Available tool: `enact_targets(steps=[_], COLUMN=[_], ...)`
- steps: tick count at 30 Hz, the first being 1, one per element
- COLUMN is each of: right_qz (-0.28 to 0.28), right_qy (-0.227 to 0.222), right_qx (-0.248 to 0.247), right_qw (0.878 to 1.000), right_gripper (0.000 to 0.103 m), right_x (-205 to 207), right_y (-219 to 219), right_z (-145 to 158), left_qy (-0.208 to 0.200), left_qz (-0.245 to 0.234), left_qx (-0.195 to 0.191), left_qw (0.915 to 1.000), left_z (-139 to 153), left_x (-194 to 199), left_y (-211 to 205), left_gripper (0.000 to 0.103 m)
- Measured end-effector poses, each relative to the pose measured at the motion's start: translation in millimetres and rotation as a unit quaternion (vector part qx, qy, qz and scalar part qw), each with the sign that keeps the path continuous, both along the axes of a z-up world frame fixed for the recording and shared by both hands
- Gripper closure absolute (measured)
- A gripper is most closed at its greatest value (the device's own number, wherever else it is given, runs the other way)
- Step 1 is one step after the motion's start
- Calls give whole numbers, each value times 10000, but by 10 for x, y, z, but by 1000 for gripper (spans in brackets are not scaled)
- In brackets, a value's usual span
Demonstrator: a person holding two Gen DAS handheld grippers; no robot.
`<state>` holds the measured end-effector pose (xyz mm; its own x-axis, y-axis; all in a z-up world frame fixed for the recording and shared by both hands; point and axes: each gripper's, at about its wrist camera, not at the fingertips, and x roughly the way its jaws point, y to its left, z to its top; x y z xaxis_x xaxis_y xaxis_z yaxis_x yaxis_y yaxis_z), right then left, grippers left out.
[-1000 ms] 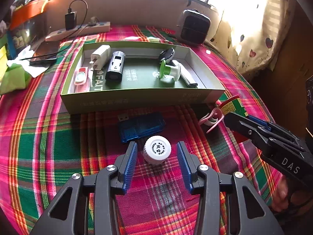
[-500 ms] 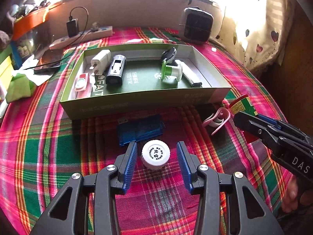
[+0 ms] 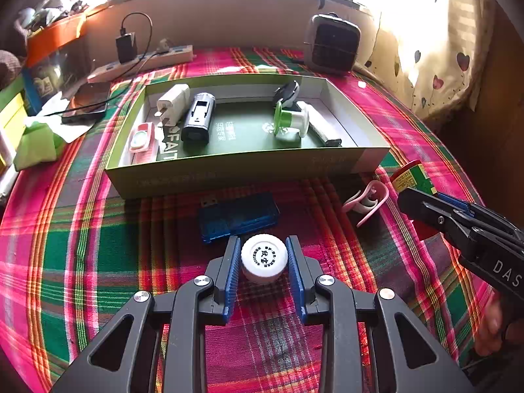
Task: Organize rigid objects
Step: 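Lift the white roll with the left gripper while the right lifts the red-capped jar, then carry the white roll with the left gripper while the right carries the jar over the box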
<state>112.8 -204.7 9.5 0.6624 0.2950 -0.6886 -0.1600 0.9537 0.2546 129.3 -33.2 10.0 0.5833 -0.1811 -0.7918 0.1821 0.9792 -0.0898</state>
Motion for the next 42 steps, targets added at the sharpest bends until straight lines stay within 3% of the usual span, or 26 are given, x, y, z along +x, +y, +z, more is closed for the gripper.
enact_targets(steps=[15,25,42], right_qz=[19,182,590], right_qy=[-51,-195,-53], right_qx=[-30,-82,-107], right_qw=[10000,9996,9982], right_gripper=[70,70,70], right_x=[-4,114,856], right_y=[2,81,500], right_z=[53,249,410], left_qy=[-167,-305,-345], left_qz=[-35,169,255], left_qx=[-239,-314,-452], left_qw=[9996,9989,9981], left_z=[194,368,414], left_x=[-68,84,557], left_y=[47,256,466], left_gripper=[76,76,76])
